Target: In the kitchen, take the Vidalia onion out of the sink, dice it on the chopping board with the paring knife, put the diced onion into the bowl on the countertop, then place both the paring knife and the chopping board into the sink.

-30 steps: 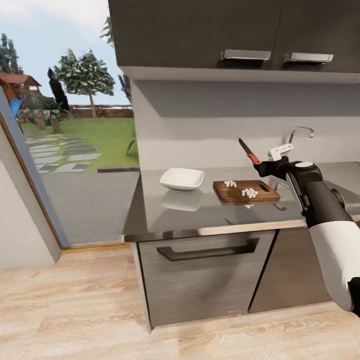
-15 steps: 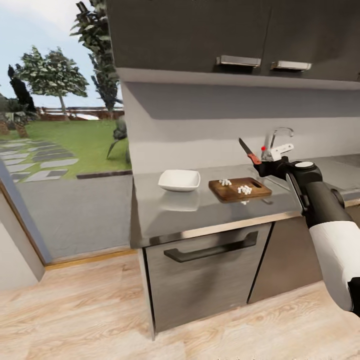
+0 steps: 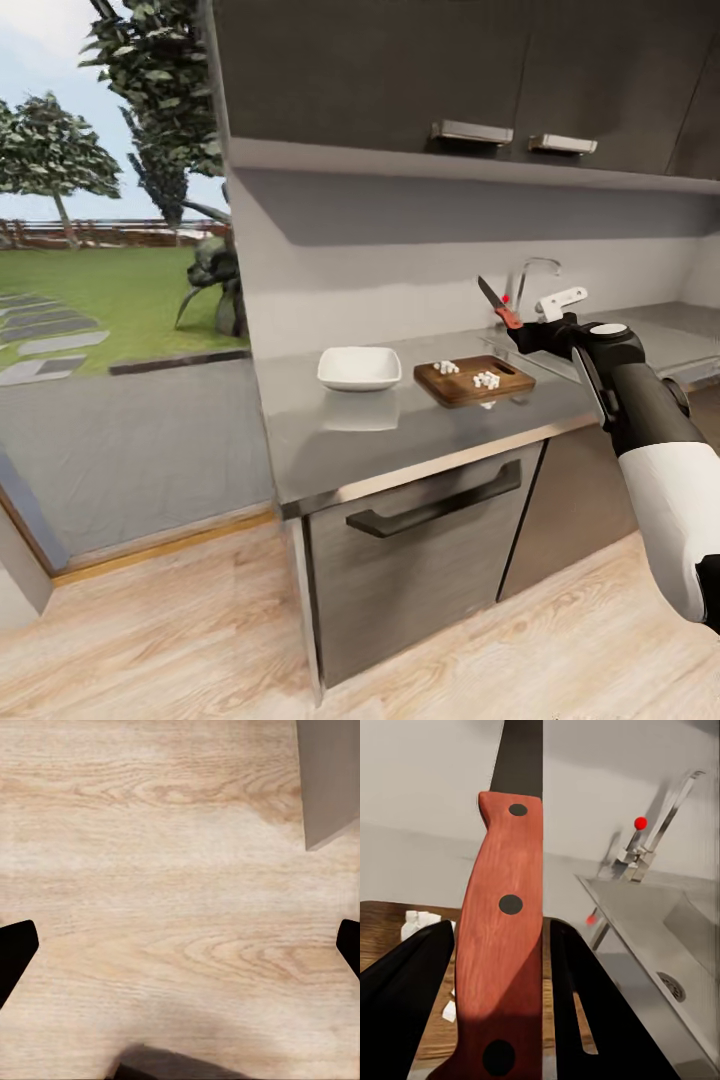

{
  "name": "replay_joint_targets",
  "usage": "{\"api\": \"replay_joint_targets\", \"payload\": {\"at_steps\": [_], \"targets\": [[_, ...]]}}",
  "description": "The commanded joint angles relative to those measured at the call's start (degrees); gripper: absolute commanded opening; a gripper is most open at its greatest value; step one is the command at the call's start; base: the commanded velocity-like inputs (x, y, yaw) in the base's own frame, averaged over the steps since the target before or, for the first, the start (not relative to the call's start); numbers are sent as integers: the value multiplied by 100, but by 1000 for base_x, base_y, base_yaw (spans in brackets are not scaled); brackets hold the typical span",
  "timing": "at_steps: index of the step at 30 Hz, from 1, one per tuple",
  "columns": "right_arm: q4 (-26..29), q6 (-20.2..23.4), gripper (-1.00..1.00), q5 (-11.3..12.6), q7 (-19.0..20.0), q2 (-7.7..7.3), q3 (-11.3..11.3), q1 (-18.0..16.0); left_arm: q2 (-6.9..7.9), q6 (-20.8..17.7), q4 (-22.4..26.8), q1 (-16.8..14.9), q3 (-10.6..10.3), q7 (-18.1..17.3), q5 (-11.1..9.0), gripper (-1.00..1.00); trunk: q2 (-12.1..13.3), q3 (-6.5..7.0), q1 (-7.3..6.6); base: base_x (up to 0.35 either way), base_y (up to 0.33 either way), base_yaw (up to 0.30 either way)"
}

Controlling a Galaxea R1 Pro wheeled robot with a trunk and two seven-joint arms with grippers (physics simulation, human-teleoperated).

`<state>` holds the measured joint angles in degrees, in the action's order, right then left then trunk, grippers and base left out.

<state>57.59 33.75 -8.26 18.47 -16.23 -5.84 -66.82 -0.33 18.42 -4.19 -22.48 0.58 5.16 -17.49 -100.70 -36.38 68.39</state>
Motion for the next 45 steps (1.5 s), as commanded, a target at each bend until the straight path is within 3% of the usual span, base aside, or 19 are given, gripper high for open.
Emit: {"api": "replay_joint_targets", "payload": {"at_steps": [1,27,34,45], "targets": [[7,26,-100,-44,61,-3,-5,-6,-2,37,-21,-8,4,3,-8,100,-3,0,1,97,330,-234],[7,26,-100,-44,61,-3,-13,-6,-2,39,-21,-7,4,2,-8,100,-3,166,1,124,311,-223],[7,26,-100,-44,61,4,-14,-6,-9,39,-21,-9,4,2,-8,100,-3,200,1,1,-14,-155],[7,26,-100,-44,52,8,-22,-6,-11,39,-21,-11,4,8,-8,100,-3,197,1,-111,-277,12]]}}
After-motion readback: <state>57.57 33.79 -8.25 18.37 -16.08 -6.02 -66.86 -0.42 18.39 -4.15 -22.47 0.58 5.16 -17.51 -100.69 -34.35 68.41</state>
